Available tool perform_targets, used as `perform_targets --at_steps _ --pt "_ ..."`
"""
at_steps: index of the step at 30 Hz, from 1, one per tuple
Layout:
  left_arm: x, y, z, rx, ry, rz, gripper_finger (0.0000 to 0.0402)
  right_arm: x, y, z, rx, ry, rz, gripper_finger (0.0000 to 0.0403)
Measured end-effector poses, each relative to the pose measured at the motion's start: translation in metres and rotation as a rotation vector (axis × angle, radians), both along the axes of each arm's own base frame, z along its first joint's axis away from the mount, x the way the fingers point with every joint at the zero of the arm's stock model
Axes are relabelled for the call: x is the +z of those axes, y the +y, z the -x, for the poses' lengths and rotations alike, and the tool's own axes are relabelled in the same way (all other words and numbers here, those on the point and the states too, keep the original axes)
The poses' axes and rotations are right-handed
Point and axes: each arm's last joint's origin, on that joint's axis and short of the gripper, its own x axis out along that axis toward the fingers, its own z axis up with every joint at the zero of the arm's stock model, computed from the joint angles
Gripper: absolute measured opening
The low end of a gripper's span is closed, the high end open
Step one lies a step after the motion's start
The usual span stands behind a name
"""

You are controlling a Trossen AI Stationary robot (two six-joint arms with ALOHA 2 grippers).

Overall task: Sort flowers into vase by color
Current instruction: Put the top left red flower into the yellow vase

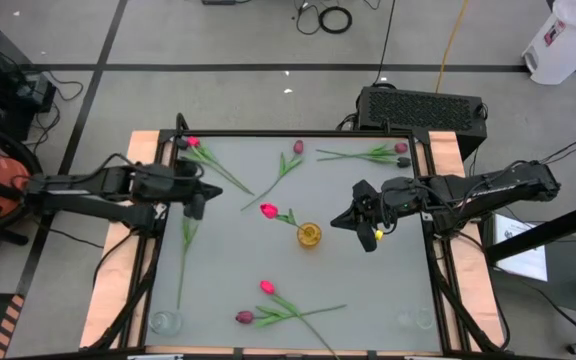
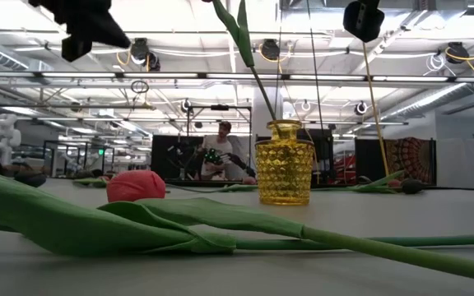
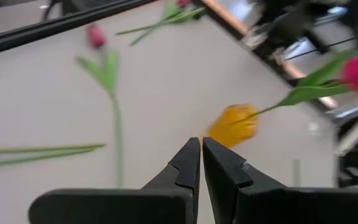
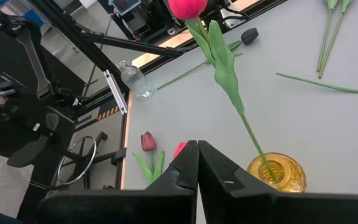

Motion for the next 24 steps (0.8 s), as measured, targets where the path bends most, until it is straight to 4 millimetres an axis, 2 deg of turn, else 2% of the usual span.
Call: perform_targets --at_steps 10,19,24 --pt "-0.017 0.016 -0.019 0.114 0.142 -0.009 0.0032 0.000 0.000 0.000 0.009 -0.003 0.019 0.0000" --pt "-0.033 0.038 -0.034 0.149 0.237 0.077 0.0090 0.000 0.000 0.000 0.010 -0.004 0.023 0.0000" --pt "-0.038 0.058 -0.039 0.130 0.233 0.109 0.0100 0.000 0.000 0.000 0.010 -0.004 0.023 0.0000"
